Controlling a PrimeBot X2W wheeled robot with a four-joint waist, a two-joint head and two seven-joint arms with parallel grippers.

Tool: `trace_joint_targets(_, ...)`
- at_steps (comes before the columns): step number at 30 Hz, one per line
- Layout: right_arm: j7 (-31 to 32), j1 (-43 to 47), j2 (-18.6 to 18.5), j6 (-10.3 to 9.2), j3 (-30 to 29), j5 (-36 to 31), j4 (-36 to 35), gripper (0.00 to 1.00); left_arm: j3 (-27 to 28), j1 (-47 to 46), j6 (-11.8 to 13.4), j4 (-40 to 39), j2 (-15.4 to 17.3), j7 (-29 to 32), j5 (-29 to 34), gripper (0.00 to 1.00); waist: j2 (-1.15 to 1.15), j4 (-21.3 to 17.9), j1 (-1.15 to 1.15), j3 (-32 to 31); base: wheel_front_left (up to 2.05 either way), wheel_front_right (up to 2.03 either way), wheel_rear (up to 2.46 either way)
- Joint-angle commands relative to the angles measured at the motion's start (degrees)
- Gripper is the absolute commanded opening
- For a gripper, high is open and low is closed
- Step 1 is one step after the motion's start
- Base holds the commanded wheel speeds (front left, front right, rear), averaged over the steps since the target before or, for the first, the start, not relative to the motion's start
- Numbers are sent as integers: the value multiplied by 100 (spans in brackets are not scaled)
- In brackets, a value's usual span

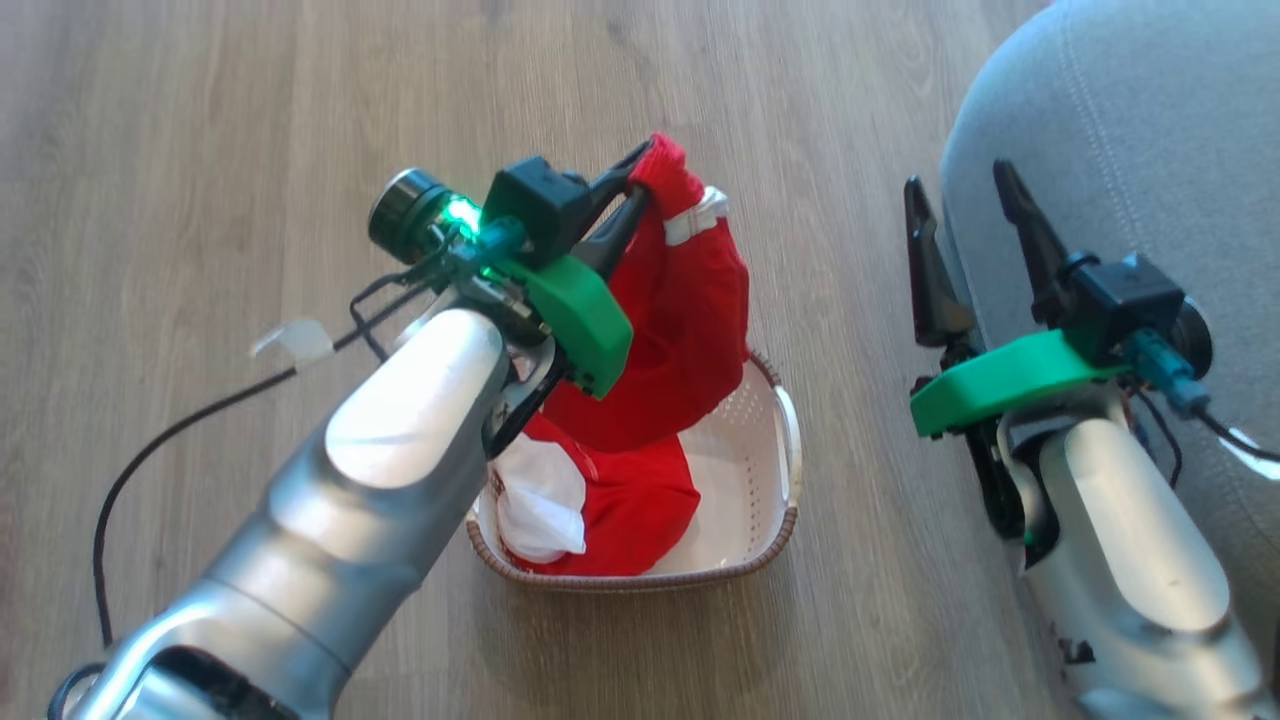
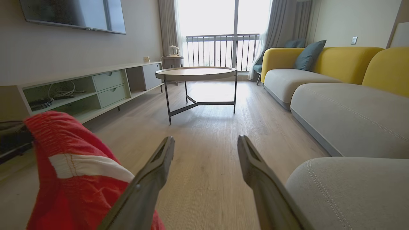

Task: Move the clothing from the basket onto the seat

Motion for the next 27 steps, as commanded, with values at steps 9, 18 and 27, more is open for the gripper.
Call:
trace_joint_targets(9,-27,172,43,41,157,79,-122,100,78,-874,-36,-990,396,681,-1147,0,0,-11,1,-268,0,0,0)
trace_joint_targets(18,-27,218,81,41,211,110,-109,100,134,-1035,-37,-1465,672,985,-1627,0,0,-54,1,-308,0,0,0)
trace_joint_targets(27,-27,-51,-12,41,842,230,-214,100,54,-953,0,-1636,590,1003,-1676,0,0,-9,1,-217,0,0,0)
